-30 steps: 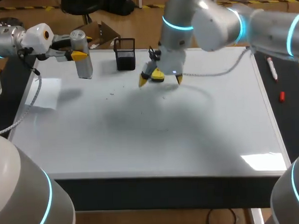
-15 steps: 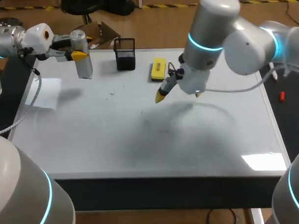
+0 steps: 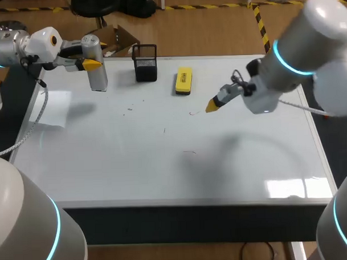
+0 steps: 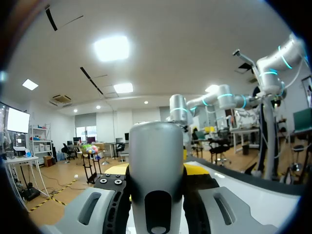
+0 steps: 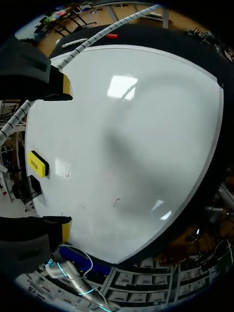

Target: Pick up the inspection probe, press it on each red-marked spot on the whiteboard one by one, put down the probe, pick up the eraser, and wipe off all the red marks.

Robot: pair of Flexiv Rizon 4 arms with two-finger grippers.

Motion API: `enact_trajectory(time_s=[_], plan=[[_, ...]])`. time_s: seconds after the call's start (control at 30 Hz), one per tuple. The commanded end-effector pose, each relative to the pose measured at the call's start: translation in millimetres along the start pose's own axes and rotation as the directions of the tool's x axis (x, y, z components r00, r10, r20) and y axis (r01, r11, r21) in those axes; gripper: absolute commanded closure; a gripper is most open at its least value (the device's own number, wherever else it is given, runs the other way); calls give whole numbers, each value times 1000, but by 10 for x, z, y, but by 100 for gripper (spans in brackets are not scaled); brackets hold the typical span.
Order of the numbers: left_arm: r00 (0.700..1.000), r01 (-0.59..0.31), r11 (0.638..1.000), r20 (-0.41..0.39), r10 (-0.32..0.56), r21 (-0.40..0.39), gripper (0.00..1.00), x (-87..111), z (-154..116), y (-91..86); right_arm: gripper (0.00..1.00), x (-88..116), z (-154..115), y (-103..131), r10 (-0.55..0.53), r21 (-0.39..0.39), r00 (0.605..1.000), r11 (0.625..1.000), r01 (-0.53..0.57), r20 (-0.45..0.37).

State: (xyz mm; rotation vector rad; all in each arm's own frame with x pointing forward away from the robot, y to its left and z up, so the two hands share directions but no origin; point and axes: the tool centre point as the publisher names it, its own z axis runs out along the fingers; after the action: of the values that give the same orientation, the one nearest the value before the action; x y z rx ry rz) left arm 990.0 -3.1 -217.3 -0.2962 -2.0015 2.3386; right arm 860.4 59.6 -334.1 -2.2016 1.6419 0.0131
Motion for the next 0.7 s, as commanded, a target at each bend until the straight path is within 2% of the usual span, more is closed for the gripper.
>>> enact_trajectory(time_s=[0.03, 0.13, 0.27, 0.5, 0.7], plan=[[1000, -1, 1000, 4, 1, -5, 100, 15, 14, -27, 0, 103, -200, 255, -56, 452, 998, 891, 32, 40], [1000, -1, 1000, 4, 1, -5, 100, 15, 14, -27, 0, 105, -211, 110, -113, 490, 992, 869, 73, 53], [1000, -1, 1000, 4, 1, -5, 100, 15, 14, -27, 0, 89, -219, -105, -185, 492, 981, 861, 131, 62], [1000, -1, 1000, 4, 1, -5, 100, 15, 14, -27, 0, 126, -244, -451, -298, 444, 951, 865, 232, 84], [1000, -1, 1000, 4, 1, -5, 100, 15, 14, -27, 0, 217, -280, -674, -325, 394, 942, 880, 267, 88]])
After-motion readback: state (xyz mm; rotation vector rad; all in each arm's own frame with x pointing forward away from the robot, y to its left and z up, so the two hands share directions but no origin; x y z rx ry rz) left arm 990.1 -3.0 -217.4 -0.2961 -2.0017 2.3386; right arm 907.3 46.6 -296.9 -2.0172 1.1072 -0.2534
